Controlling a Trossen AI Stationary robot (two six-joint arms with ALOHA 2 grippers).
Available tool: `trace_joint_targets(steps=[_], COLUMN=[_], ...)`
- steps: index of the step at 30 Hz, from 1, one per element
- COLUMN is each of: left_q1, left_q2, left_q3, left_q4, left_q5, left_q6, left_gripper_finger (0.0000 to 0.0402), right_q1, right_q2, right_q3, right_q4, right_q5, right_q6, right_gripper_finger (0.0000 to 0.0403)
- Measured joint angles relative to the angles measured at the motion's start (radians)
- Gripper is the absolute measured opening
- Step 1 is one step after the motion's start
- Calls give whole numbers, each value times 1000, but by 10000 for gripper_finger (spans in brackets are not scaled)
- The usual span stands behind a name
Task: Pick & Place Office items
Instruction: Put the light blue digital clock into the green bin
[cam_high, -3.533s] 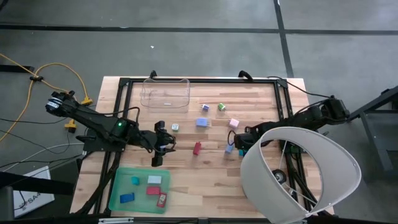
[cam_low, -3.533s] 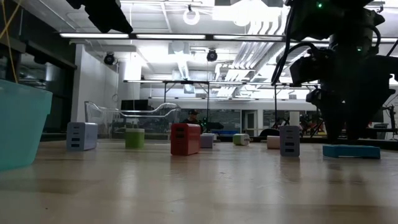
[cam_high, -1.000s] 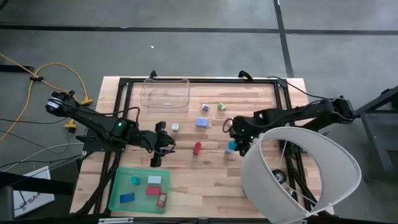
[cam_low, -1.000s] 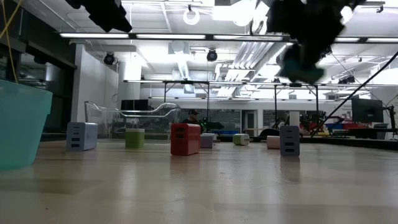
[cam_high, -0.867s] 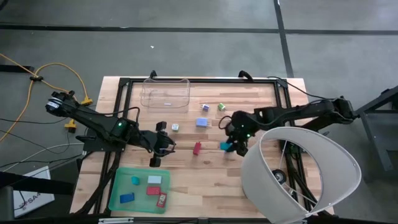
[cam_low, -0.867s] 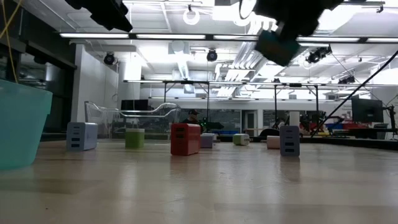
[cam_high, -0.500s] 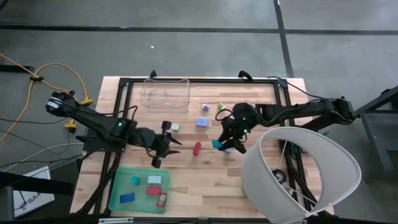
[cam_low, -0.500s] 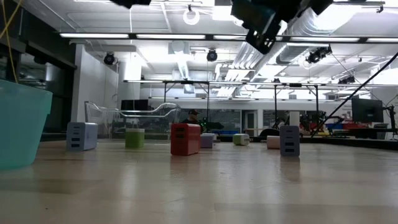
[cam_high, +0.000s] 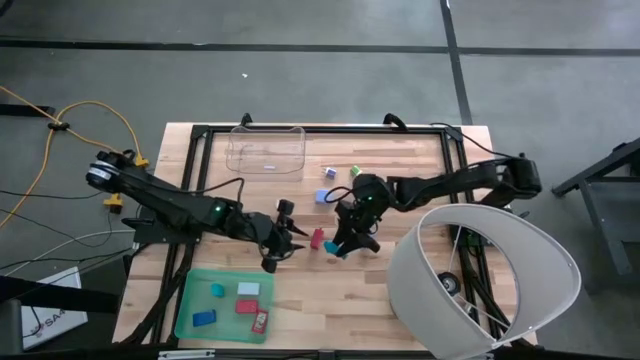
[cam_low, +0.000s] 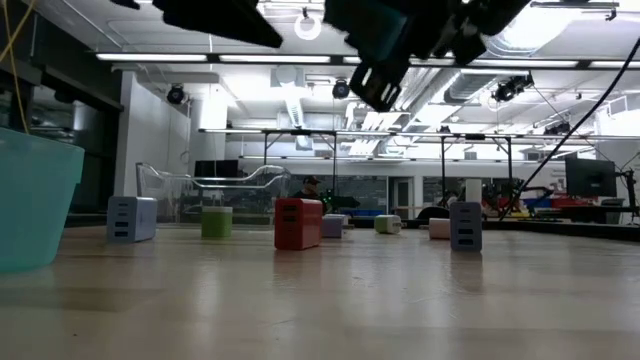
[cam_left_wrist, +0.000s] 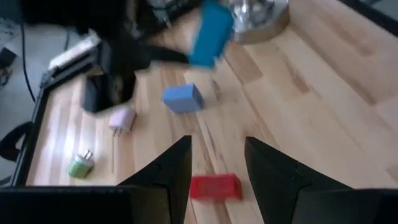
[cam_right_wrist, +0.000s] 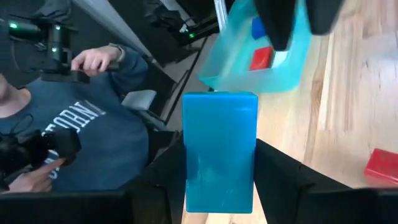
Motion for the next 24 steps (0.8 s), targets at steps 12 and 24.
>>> trace_joint_targets(steps=[12, 24], left_q1=[20, 39], left_q2=[15, 37], left_q3=[0, 1], left_q4=[63, 154], left_q5=[149, 242], left_q6=[-40, -49], left_gripper_finger=[141, 141], right_q1=[40, 56], right_q2=[108, 108], right_q3=[-1, -1], right_q4=[150, 313], right_q5=[-37, -99], right_q6=[18, 103], right_gripper_finger=[143, 143])
